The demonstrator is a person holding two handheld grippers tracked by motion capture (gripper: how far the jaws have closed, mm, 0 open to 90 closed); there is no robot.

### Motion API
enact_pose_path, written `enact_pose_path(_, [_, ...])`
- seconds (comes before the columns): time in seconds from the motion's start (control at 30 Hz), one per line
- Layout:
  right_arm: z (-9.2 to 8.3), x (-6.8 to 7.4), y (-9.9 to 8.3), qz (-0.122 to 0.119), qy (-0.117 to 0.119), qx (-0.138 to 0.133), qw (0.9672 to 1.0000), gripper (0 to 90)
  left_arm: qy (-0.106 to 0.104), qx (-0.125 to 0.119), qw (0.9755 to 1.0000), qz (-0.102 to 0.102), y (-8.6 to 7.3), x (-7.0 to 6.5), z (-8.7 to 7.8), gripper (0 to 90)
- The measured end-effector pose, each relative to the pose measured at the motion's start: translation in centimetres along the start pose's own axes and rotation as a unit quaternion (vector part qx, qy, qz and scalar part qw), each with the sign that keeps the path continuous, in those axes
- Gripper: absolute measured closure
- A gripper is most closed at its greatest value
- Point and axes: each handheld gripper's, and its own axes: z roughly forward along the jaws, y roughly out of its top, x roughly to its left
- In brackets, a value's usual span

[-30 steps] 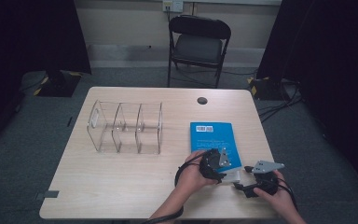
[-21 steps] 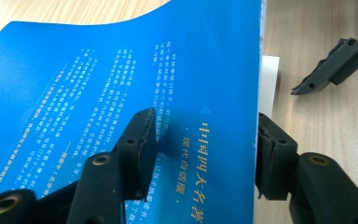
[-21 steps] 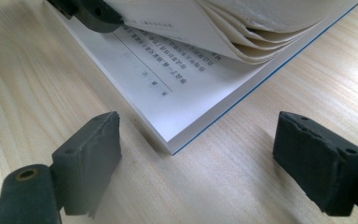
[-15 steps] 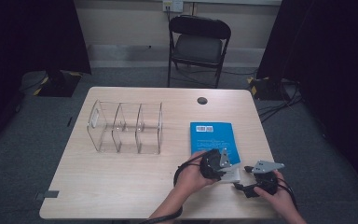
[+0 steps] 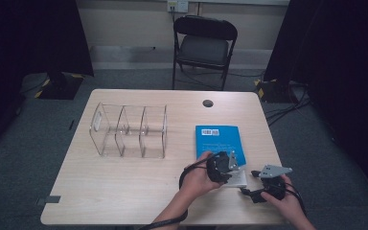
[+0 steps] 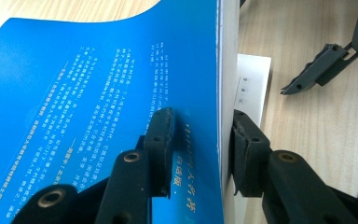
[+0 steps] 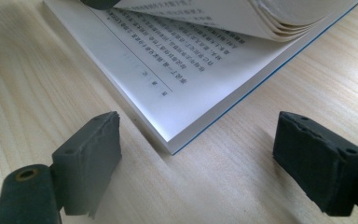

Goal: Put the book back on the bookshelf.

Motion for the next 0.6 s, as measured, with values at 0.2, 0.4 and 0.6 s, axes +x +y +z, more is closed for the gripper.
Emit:
enact_pose_path(0.2, [0.0, 0.0, 0.0, 0.000, 0.000, 0.000, 1.0000, 14.6, -0.007, 0.013, 0.9999, -0.007, 0.5, 0.2, -0.2, 66.0])
enact_pose_path(0.4, [0.0, 0.0, 0.0, 0.000, 0.001, 0.000, 1.0000, 14.6, -0.007, 0.021, 0.9997, -0.012, 1.1, 0.4, -0.6, 67.5])
enact_pose_path(0.6, [0.0, 0.0, 0.0, -0.001, 0.002, 0.000, 1.0000, 14.4, -0.011, 0.030, 0.9993, -0.019, 1.7, 0.7, -0.9, 68.5])
